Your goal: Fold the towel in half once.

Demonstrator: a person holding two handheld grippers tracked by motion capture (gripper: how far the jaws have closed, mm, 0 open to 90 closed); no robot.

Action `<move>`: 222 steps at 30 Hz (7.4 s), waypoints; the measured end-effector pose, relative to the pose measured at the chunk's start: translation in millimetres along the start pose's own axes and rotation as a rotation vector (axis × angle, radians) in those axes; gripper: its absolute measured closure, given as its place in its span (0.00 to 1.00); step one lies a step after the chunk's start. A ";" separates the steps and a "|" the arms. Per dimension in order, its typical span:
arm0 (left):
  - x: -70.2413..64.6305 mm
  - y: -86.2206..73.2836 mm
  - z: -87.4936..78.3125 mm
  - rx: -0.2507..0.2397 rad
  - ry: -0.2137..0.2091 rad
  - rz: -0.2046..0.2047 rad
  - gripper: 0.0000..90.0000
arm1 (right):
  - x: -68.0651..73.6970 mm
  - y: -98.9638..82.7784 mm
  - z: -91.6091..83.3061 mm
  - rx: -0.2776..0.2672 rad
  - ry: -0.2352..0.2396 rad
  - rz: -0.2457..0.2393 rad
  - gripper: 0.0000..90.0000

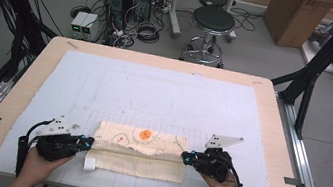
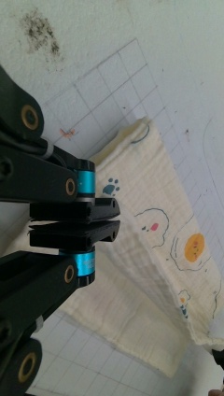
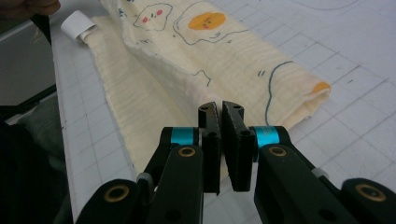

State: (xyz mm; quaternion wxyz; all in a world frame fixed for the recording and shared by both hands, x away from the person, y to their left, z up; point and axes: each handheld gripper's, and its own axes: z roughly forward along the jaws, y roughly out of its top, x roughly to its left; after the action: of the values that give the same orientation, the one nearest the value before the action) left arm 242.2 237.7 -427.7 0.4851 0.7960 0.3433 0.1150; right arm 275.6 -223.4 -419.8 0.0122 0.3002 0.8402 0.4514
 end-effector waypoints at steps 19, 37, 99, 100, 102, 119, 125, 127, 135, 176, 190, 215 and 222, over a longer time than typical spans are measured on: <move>-2.7 8.8 1.7 -0.023 -0.102 -0.030 0.77 | 14.2 1.9 -6.7 -0.024 0.055 -0.034 0.80; -14.8 -10.4 11.7 0.146 -0.118 0.076 0.70 | 20.7 -19.1 16.0 0.131 0.056 -0.086 0.73; -10.3 -6.3 -6.5 0.016 -0.193 0.014 0.66 | 31.9 -16.8 -9.7 0.005 0.093 -0.041 0.68; -11.3 -3.9 -5.2 0.013 -0.193 0.015 0.66 | 31.0 -15.4 -10.2 0.004 0.090 -0.036 0.68; -13.8 1.9 -0.5 0.006 -0.190 0.025 0.67 | 28.2 -10.5 -9.7 -0.001 0.078 -0.032 0.67; -7.7 53.9 55.5 0.001 -0.108 0.030 0.98 | 10.8 58.5 30.1 -0.042 0.031 -0.056 0.99; -7.7 64.9 79.5 0.044 -0.087 0.046 0.99 | 4.9 71.1 61.9 0.006 0.031 -0.059 0.99; -9.2 66.8 88.0 0.054 -0.089 0.047 0.99 | 2.5 72.1 71.9 0.017 0.026 -0.057 0.99; -10.2 64.9 111.3 0.120 -0.085 0.051 0.99 | -4.3 72.2 98.1 0.079 0.009 -0.038 0.99; 30.4 35.0 75.5 0.188 0.031 -0.003 0.99 | -33.8 32.2 60.1 0.126 -0.078 0.020 0.98; 34.3 26.9 62.4 0.155 0.056 -0.004 0.99 | -37.9 21.4 43.9 0.113 -0.092 0.035 0.97; 37.2 24.3 62.4 0.145 0.072 -0.001 0.99 | -41.4 16.4 34.2 0.104 -0.122 0.026 0.97; 32.5 29.0 58.2 0.094 0.057 0.004 0.93 | -35.6 21.3 26.8 0.037 -0.129 0.001 0.95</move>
State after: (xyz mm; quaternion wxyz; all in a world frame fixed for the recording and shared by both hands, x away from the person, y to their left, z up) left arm 308.8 210.2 -437.2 0.4369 0.8151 0.3603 0.1224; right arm 323.0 -212.9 -428.3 0.0604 0.3291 0.8458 0.4154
